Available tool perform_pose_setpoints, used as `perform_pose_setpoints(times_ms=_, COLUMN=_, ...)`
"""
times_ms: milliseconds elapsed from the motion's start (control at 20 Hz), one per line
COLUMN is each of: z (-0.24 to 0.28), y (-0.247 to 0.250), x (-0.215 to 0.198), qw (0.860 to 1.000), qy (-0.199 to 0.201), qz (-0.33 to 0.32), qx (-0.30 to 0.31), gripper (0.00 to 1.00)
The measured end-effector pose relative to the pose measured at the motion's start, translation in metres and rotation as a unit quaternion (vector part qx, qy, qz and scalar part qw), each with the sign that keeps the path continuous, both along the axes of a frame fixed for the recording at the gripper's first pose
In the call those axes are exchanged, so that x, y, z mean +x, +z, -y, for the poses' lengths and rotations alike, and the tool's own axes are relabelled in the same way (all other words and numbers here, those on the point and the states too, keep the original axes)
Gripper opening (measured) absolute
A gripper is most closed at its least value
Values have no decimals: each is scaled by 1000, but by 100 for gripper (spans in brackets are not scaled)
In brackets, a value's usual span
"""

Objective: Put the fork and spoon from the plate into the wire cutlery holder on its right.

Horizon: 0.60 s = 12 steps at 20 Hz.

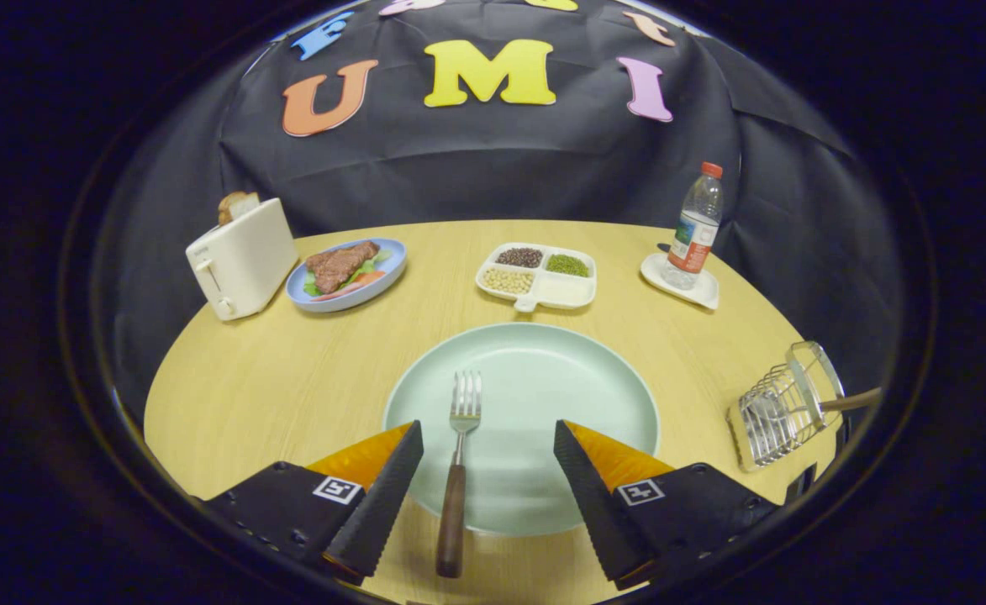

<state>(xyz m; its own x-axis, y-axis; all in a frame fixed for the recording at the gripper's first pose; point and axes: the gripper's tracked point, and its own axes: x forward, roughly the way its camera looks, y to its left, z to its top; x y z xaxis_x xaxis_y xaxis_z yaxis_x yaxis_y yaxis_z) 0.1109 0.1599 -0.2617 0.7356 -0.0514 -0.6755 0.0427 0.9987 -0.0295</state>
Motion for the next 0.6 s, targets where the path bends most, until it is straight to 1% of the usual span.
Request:
perform_pose_setpoints(times_ms=50, z=-1, y=-6, x=2, qw=1000, qy=-2, qz=-9, qx=2, gripper=94)
perform_pose_setpoints(times_ms=100, z=2, y=-8, x=3, qw=1000, qy=-13, qz=-19, qx=-1, gripper=94)
perform_pose_setpoints(times_ms=150, z=6, y=-11, x=6, qw=999, qy=-23, qz=-25, qx=-2, gripper=86)
perform_pose_setpoints(times_ms=200, z=5, y=-14, x=7, qw=999, qy=-27, qz=-29, qx=-1, gripper=83)
perform_pose_setpoints(times_ms=300, z=-1, y=-20, x=9, qw=999, qy=-21, qz=-38, qx=1, gripper=78)
perform_pose_setpoints(times_ms=450, z=-1, y=-28, x=10, qw=998, qy=-24, qz=-59, qx=-4, gripper=77)
perform_pose_setpoints(times_ms=500, z=-1, y=-28, x=9, qw=998, qy=-25, qz=-61, qx=-1, gripper=73)
perform_pose_setpoints(times_ms=550, z=0, y=-29, x=8, qw=998, qy=-28, qz=-62, qx=0, gripper=63)
perform_pose_setpoints(times_ms=600, z=1, y=-30, x=8, qw=998, qy=-27, qz=-64, qx=-1, gripper=57)
